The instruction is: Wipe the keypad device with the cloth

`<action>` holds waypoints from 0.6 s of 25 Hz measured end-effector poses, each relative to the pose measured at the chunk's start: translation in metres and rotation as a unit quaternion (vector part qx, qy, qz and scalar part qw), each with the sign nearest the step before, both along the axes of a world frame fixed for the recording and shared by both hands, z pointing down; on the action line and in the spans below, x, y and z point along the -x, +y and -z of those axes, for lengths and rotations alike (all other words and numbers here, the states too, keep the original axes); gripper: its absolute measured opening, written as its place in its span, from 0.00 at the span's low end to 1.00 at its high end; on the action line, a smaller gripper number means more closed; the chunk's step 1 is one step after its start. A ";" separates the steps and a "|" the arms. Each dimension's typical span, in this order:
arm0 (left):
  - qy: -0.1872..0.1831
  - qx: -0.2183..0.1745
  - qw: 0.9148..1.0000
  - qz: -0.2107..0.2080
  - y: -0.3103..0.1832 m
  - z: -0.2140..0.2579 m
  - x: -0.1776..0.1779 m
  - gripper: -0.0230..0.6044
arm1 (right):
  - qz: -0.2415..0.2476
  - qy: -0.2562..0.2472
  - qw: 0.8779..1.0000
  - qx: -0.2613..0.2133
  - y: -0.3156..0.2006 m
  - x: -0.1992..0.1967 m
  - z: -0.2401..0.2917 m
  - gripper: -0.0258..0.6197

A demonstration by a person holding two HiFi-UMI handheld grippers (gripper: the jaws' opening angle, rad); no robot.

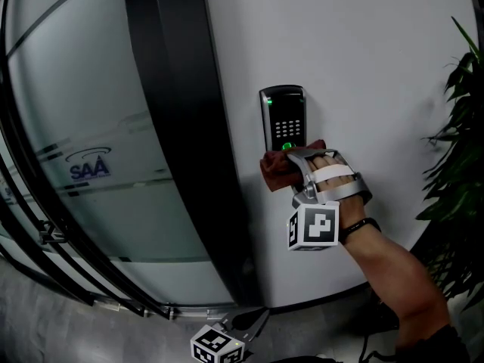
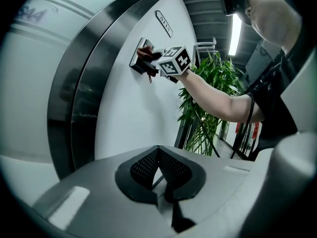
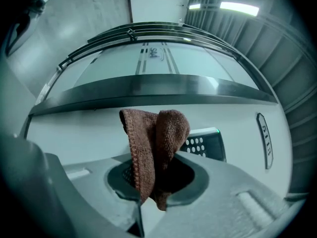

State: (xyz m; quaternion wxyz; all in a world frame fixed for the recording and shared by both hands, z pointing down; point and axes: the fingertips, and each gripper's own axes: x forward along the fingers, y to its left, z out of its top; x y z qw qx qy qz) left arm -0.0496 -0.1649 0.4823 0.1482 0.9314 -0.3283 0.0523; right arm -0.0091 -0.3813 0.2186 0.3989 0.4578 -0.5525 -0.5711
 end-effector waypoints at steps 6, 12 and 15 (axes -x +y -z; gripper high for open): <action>0.000 -0.002 1.000 -0.002 -0.001 0.000 -0.001 0.06 | 0.002 -0.005 1.000 0.001 0.003 -0.002 -0.015 0.12; 0.000 0.000 1.000 -0.002 -0.001 0.000 0.002 0.06 | 0.000 -0.005 1.000 0.018 0.004 -0.002 -0.032 0.12; -0.001 0.000 1.000 -0.003 -0.002 0.000 0.002 0.06 | 0.003 -0.001 1.000 0.023 0.004 -0.001 -0.042 0.12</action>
